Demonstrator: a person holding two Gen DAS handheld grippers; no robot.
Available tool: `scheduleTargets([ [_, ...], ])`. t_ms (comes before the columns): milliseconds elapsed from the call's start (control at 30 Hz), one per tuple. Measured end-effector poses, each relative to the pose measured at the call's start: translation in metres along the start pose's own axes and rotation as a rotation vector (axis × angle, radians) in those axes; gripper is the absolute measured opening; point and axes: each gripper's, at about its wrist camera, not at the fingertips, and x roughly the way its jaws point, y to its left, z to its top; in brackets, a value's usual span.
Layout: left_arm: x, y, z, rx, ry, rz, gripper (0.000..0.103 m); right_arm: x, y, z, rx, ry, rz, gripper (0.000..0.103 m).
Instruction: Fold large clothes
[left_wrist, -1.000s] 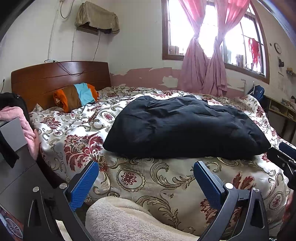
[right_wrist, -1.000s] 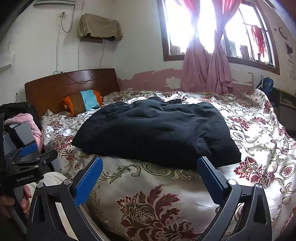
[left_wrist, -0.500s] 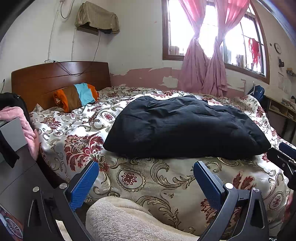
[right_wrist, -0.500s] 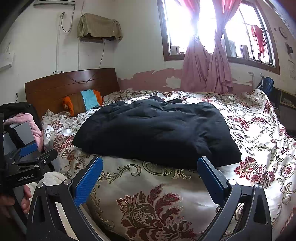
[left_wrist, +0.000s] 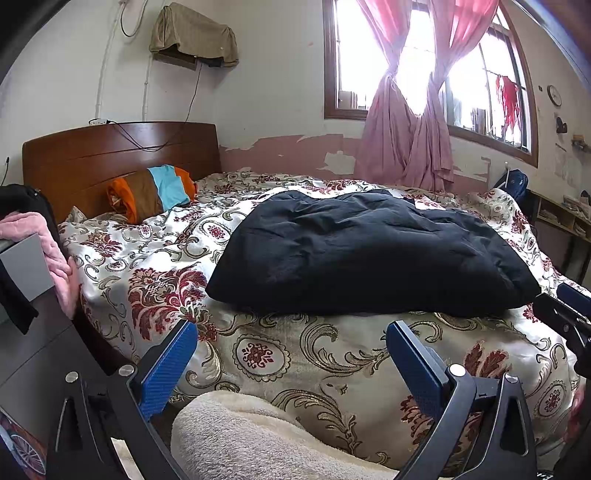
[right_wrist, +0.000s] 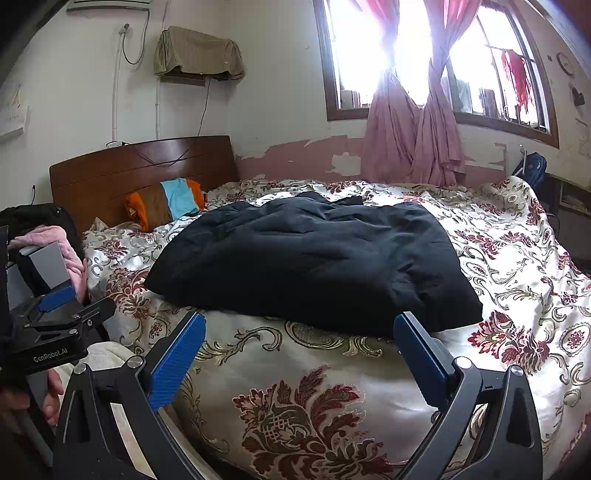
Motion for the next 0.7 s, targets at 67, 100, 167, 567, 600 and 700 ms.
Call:
scheduleTargets([
  [67,0.0002,-0.0002,0.0000,-0.001,0.000,-0.001,0.103,0.0000,0.0003,-0.0001,0.000,0.000,-0.001,0.100],
  [100,0.0002,-0.0006,0.0001,-0.001,0.000,0.000,0.103,0.0000,0.0003,-0.0001,0.000,0.000,0.000,0.100],
  [167,0.0001,-0.0005,0.0000,0.000,0.000,0.001,0.103,-0.0001,0.0010,-0.0003,0.000,0.000,0.000,0.100],
  [567,0.0019,0.0007,-0.0014,-0.009,0.016,-0.012,0.103,0.0001,0.0016,-0.0012,0.001,0.002,0.000,0.100],
  [600,0.0023,0.0013,-0.0018,-0.013,0.019,-0.008,0.103,-0.0001,0.0020,-0.0013,0.002,0.001,0.000,0.100],
  [700,0.0033,0.0021,-0.0027,-0.018,0.020,0.008,0.103,0.0000,0.0026,-0.0015,0.001,0.003,0.001,0.100],
])
